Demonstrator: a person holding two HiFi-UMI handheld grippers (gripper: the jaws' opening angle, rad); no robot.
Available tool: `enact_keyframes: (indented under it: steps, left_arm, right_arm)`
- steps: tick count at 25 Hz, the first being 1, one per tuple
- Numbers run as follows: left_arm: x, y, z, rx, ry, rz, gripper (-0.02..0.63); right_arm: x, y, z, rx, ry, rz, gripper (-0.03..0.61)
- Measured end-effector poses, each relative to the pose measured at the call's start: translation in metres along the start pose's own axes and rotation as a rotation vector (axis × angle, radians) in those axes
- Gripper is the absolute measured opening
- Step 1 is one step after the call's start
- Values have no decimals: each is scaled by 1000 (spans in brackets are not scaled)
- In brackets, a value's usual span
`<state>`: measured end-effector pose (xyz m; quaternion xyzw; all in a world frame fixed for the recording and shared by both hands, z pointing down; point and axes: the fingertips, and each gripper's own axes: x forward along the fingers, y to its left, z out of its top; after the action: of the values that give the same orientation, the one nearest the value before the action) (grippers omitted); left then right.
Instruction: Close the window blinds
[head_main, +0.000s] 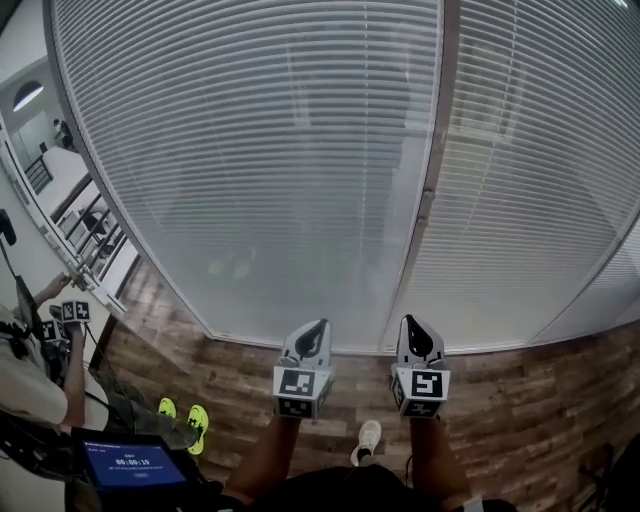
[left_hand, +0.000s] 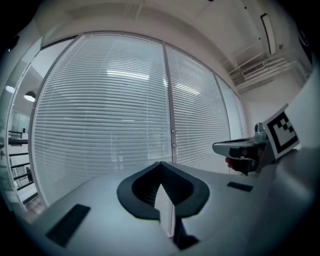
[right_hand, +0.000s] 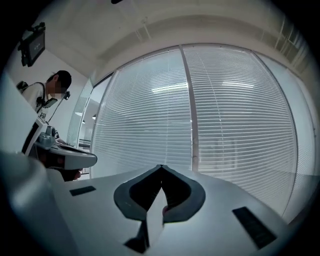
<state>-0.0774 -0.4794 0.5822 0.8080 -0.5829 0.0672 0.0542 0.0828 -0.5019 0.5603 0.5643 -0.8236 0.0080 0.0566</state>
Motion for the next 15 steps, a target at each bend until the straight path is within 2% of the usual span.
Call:
enact_keyframes:
  steps: [4, 7, 11, 15]
  left_arm:
    - [21, 19, -14, -33, 12, -16, -6]
    - [7, 14, -9, -49, 15, -25, -8]
    - [-20, 2, -1, -64, 18, -29, -8]
    - [-27, 0, -3, -57, 21, -54, -8]
  right_arm:
    - [20, 6, -16, -28, 30, -33, 3]
    - [0, 7, -24, -17, 64, -82, 3]
    - [-34, 15, -20, 8, 68, -81, 3]
    - [-41, 23, -17, 5, 73, -82, 3]
